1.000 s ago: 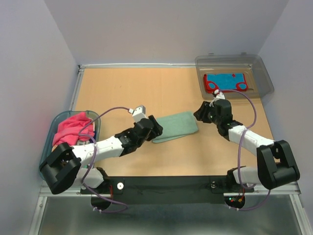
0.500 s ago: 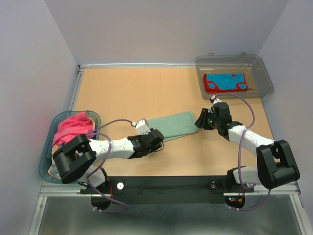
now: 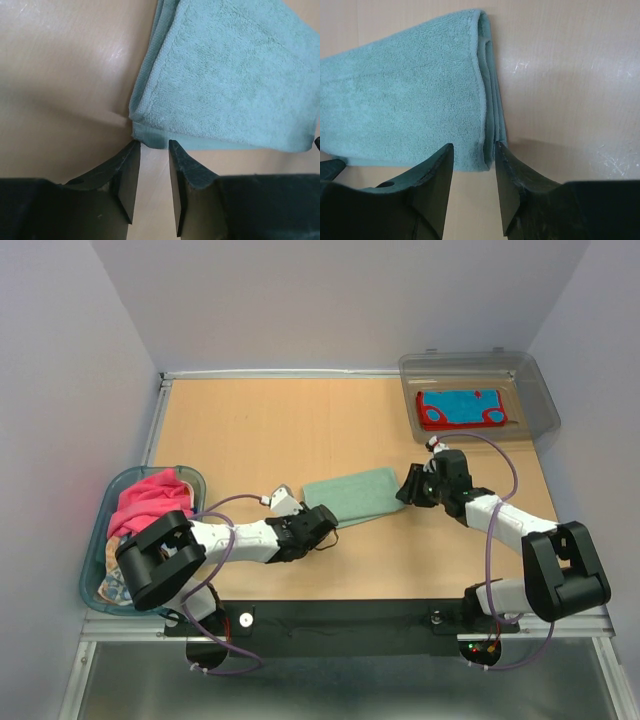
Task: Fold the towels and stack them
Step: Smooth out wrinkles on the folded towel
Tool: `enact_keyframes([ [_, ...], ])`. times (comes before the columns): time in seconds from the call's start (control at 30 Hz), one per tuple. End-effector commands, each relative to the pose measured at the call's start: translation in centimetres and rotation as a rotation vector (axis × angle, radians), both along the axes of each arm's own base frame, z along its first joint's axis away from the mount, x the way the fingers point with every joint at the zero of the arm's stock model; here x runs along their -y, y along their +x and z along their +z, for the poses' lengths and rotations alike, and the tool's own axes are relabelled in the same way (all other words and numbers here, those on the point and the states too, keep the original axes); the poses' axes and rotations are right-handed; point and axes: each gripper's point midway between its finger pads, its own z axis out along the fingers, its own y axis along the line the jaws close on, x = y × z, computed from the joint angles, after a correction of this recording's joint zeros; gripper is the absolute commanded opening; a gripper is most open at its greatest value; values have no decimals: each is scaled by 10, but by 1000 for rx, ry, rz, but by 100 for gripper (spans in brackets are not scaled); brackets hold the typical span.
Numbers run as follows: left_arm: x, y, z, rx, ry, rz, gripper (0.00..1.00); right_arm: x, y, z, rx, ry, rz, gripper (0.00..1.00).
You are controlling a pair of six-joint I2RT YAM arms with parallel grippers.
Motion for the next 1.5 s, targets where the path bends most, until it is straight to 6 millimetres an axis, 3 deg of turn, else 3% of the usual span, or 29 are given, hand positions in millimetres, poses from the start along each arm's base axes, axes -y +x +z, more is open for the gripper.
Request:
enact_keyframes([
  [0.0, -16, -2, -12, -18, 59, 63, 39, -5, 10, 15, 44, 15, 26, 44],
  [0.43, -24, 1, -26, -39, 124, 70, 18, -11, 6, 11, 22, 26, 59, 42],
  [0.67, -33, 6, -25, -28, 160, 73, 16, -7, 7, 2, 6, -4, 46, 35],
  [0.93, -50, 11, -26, -38, 236, 62, 16, 7, 9, 2, 23, -69, 0, 3],
  [1.47, -62, 19, -25, -43, 269, 64, 18, 8, 5, 4, 33, -78, 16, 1],
])
